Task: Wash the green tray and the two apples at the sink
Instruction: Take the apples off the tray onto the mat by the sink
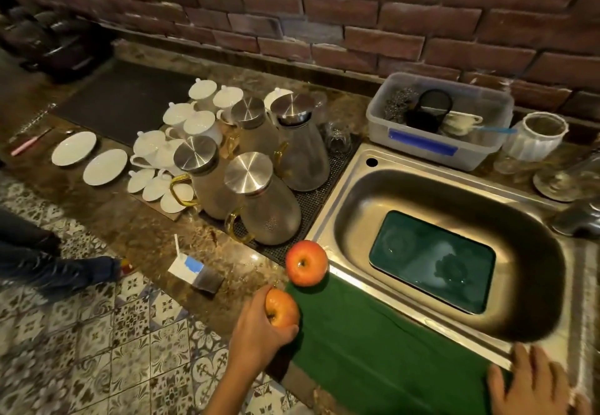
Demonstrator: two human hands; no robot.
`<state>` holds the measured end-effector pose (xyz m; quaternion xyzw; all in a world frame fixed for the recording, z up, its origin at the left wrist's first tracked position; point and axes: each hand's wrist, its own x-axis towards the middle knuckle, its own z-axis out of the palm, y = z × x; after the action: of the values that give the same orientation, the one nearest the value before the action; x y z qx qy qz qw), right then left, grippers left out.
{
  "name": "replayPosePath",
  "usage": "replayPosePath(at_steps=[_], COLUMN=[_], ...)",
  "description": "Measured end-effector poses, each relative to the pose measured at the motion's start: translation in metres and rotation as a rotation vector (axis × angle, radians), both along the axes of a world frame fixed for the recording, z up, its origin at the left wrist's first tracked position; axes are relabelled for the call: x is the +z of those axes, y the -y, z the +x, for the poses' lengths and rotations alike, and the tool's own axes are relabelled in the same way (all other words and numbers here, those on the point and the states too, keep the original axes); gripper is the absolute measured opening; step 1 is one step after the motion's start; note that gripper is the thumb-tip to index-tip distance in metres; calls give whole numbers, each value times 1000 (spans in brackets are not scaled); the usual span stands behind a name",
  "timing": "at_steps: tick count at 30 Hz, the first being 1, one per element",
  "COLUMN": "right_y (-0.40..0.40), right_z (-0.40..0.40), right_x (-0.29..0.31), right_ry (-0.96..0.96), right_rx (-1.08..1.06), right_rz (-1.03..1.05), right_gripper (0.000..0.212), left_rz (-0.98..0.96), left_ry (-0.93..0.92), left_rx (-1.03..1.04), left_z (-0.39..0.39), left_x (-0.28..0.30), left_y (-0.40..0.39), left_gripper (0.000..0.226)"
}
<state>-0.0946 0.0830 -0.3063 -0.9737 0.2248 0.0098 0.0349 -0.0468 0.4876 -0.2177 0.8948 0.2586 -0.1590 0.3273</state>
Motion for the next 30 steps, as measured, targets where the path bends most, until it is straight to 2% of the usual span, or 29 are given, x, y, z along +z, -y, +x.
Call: replayPosePath(at_steps=[3, 7, 8, 10, 12, 14, 16, 21, 25, 30], right_y=[7, 0, -3, -2, 2, 6, 7, 4, 6, 4], right_z=[-3, -2, -1, -1, -8, -14, -13, -7, -8, -8], right_x=[-5, 3, 7, 9, 3, 2, 5, 12, 7, 3], right_ry=[-2, -41, -74, -112, -46, -79, -162, -165, -196, -195], right_rx=[-8, -96, -116, -113, -55, -10, 12, -16, -45, -59], right_rz=[-71, -20, -11, -11, 21, -1, -24, 1, -9, 43], right_gripper=[76, 63, 62, 60, 59, 62, 65, 67, 68, 66], left_rz=[-4, 21, 82, 194, 185, 150, 183, 319, 411, 423], left_ry=[-33, -84, -35, 180, 384, 438, 441, 378, 209, 260], left_rx=[-24, -37, -51, -172, -362, -492, -598, -916, -955, -961], left_z=[2, 9, 11, 19, 31, 50, 70, 105, 108, 105], left_x=[2, 14, 19, 24, 25, 20, 8, -44, -68, -77], left_y=[0, 5, 8, 20, 42, 72, 104, 157, 171, 168], left_gripper=[106, 116, 116, 107, 92, 75, 66, 65, 71, 64])
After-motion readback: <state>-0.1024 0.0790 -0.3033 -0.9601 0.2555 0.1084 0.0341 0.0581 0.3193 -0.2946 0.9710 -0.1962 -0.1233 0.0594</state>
